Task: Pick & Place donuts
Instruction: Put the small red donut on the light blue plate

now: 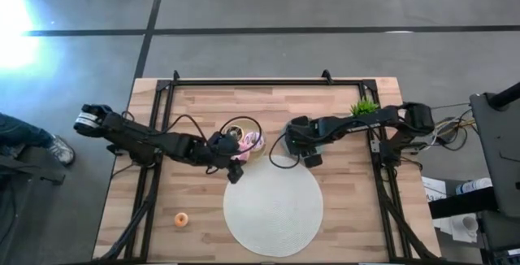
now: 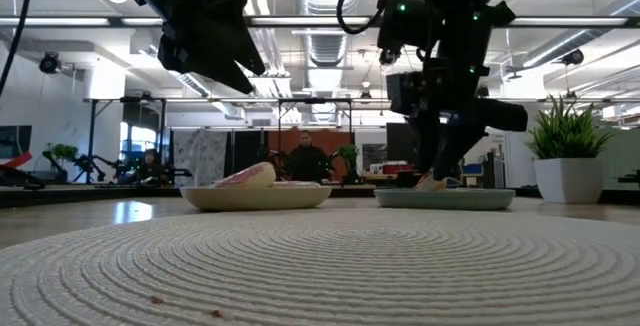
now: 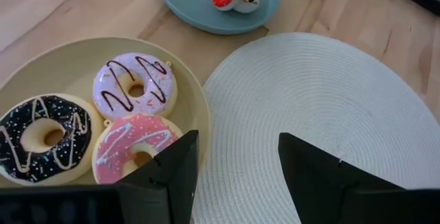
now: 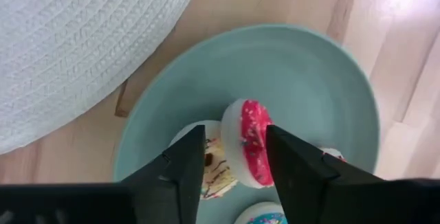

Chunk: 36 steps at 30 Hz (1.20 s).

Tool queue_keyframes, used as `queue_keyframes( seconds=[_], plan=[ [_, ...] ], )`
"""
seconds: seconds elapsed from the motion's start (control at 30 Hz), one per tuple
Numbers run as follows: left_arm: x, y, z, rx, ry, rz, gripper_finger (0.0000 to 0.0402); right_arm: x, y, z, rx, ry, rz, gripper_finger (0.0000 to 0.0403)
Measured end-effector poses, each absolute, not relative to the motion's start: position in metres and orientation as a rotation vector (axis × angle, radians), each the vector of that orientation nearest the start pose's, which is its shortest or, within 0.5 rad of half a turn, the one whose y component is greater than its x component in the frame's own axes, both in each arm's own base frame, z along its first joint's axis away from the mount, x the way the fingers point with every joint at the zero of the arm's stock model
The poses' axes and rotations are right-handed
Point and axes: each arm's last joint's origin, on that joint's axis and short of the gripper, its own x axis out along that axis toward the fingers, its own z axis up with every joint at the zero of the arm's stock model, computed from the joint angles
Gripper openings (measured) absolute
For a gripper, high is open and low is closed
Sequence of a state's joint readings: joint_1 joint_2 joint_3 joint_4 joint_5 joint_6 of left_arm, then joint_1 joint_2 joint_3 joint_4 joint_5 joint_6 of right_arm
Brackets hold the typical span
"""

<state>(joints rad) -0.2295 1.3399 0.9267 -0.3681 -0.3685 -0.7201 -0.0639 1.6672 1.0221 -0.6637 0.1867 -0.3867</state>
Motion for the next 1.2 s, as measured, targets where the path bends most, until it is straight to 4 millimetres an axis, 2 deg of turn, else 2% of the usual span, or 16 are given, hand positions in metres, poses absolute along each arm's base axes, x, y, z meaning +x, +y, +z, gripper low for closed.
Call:
queue_keyframes(
  seconds=[0.43, 0.73, 1.0, 1.2],
  plan=[
    [0.270, -0.052, 0.250, -0.410, 0.658, 0.386, 0.0174, 0.295, -0.035, 0.169, -0.355, 1.370, -0.002, 0.0090],
    [0.270, -0.052, 0.251, -0.412, 0.655, 0.392, 0.0174, 0.298, -0.038, 0.173, -0.267, 1.348, -0.079, 0.0014],
    [0.270, -0.052, 0.251, -0.420, 0.654, 0.395, 0.0174, 0.311, -0.047, 0.196, -0.284, 1.212, -0.205, 0.0011],
    [0.270, -0.053, 0.250, -0.426, 0.654, 0.395, 0.0174, 0.311, -0.069, 0.185, -0.256, 1.172, -0.338, 0.0011]
  ],
)
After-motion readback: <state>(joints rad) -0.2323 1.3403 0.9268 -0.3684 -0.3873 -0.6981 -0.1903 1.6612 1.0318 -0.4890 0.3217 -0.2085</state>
